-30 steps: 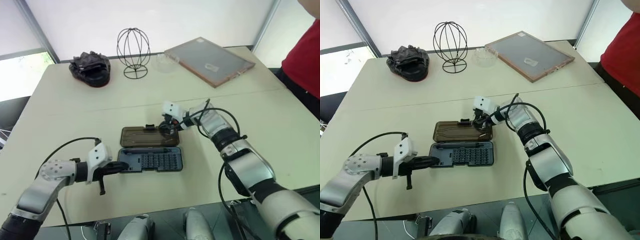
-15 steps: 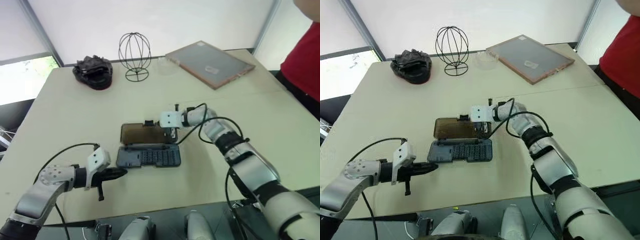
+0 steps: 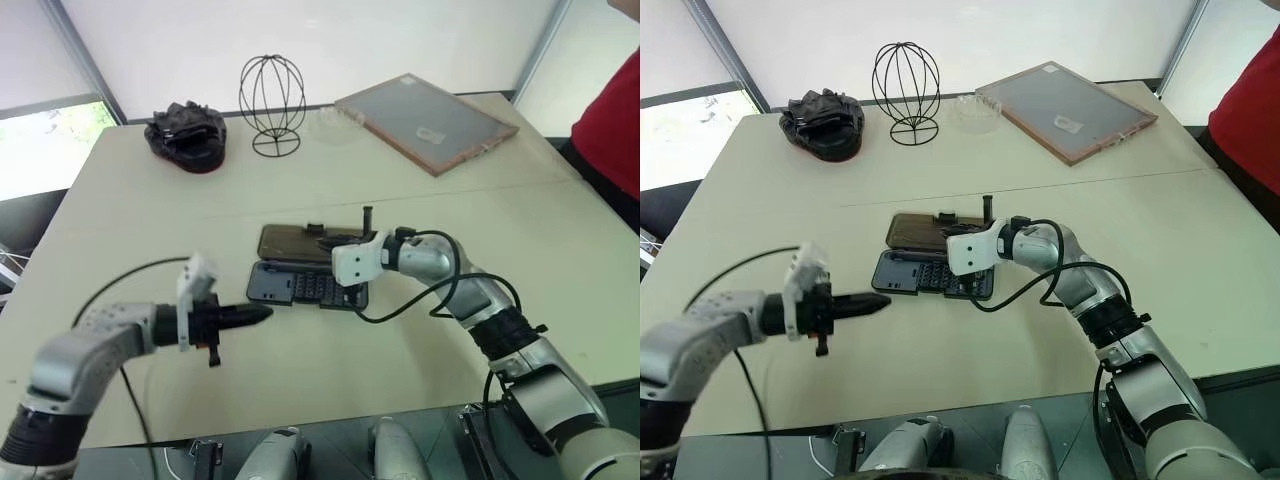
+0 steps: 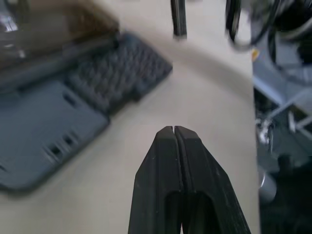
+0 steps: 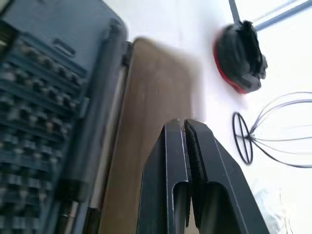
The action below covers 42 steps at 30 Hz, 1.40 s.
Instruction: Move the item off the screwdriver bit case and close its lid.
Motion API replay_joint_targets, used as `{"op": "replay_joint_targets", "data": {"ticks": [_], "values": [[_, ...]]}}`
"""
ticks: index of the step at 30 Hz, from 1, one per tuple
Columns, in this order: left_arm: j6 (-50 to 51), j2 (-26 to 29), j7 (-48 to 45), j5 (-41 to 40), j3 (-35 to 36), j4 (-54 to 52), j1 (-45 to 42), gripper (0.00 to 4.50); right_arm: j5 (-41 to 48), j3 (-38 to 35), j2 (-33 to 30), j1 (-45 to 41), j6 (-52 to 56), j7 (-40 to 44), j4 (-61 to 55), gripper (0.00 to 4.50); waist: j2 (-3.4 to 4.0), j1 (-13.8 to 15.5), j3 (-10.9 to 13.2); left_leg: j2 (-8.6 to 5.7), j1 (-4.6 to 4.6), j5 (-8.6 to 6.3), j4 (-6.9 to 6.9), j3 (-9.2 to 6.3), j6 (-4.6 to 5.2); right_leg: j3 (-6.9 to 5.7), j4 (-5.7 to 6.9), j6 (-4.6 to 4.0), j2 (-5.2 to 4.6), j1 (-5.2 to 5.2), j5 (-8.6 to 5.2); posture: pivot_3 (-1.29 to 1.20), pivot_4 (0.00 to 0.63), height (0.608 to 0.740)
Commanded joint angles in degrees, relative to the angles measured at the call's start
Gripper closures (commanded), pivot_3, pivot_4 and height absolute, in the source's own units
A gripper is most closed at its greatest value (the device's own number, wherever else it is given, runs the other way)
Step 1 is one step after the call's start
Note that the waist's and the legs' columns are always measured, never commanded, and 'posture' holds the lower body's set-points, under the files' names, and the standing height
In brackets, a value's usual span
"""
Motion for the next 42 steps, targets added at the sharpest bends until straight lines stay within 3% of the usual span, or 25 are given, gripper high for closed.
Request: {"op": "replay_joint_targets", "data": {"ticks": [1, 6, 19, 23, 27, 32, 36, 42], "values": [[-0.4, 1.1, 2.5, -0.5, 6.2, 9.5, -6.8, 4.5, 0.0, -1.0, -0.5, -1.4, -2.5, -1.1, -1.9, 4.41, -0.01, 0.0, 0.0, 0.0, 0.01, 0.0, 0.0, 0.0, 0.0, 0.0, 0.0, 0.0, 0.0, 0.0, 0.0, 0.0, 0.15, 0.74], [-9.4, 4.0, -0.1, 9.8, 1.8, 18.2, -10.5, 4.5, 6.6, -4.2, 1.1, -0.8, 5.6, 2.1, -0.5, 4.41, -0.03, -0.6, 0.0, 0.0, 0.01, 0.0, -0.08, 0.03, -0.01, -0.02, -0.07, 0.0, -0.02, -0.01, 0.0, 0.0, 0.15, 0.74], [-22.5, -2.3, -7.5, 22.7, -13.5, 21.1, -14.3, 4.5, 18.8, -12.4, 3.8, -10.0, 31.9, 7.9, 7.8, 4.41, -0.15, -0.3, 0.2, 0.0, -0.05, 0.0, -0.05, 0.01, 0.0, -0.05, -0.13, -0.03, -0.04, 0.03, 0.02, 0.0, 0.15, 0.74], [-23.5, -3.9, -8.9, 23.0, -13.2, 23.7, -16.5, 4.5, 20.7, -12.3, 3.9, -13.5, 37.4, 10.9, 13.7, 4.41, -0.14, -0.5, 0.2, 0.0, -0.11, -0.01, -0.05, 0.02, 0.01, -0.05, -0.13, -0.03, -0.04, -0.02, 0.03, 0.0, 0.15, 0.74], [-19.8, -3.4, -9.0, 20.1, -10.0, 22.4, -17.1, 4.5, 20.2, -11.1, 4.3, -17.8, 37.7, 12.6, 21.4, 3.06, -0.17, -0.8, 0.3, 0.01, -0.36, 0.0, 0.08, 0.01, 0.0, -0.07, -0.06, -0.02, -0.06, -0.23, 0.03, 0.0, 0.15, 0.74], [-17.1, 2.4, -11.8, 19.7, -8.7, 16.9, -13.4, 4.5, 19.0, -9.0, 5.9, -23.0, 38.3, 16.2, 32.2, 0.59, -0.17, -2.2, 0.3, 0.01, -0.78, 0.0, 0.17, -0.03, 0.0, -0.09, -0.02, -0.02, -0.07, -0.61, 0.03, 0.0, 0.15, 0.74], [-17.2, 6.4, -11.7, 20.4, -7.6, 13.9, -11.9, 4.5, 18.8, -8.7, 8.6, -26.9, 38.0, 17.5, 40.1, 0.59, -0.13, -3.2, 0.3, 0.01, -0.84, 0.0, 0.15, -0.06, 0.0, -0.12, -0.02, -0.02, -0.07, -0.64, 0.04, 0.0, 0.15, 0.74], [-16.4, 6.9, -9.2, 19.4, -4.1, 12.8, -11.0, 4.5, 17.3, -8.8, 12.6, -30.5, 35.7, 17.1, 50.9, 0.59, -0.12, -3.3, 0.3, 0.0, -0.85, 0.0, 0.16, -0.1, 0.0, -0.15, -0.02, -0.02, -0.06, -0.64, 0.04, 0.0, 0.15, 0.74]]}}
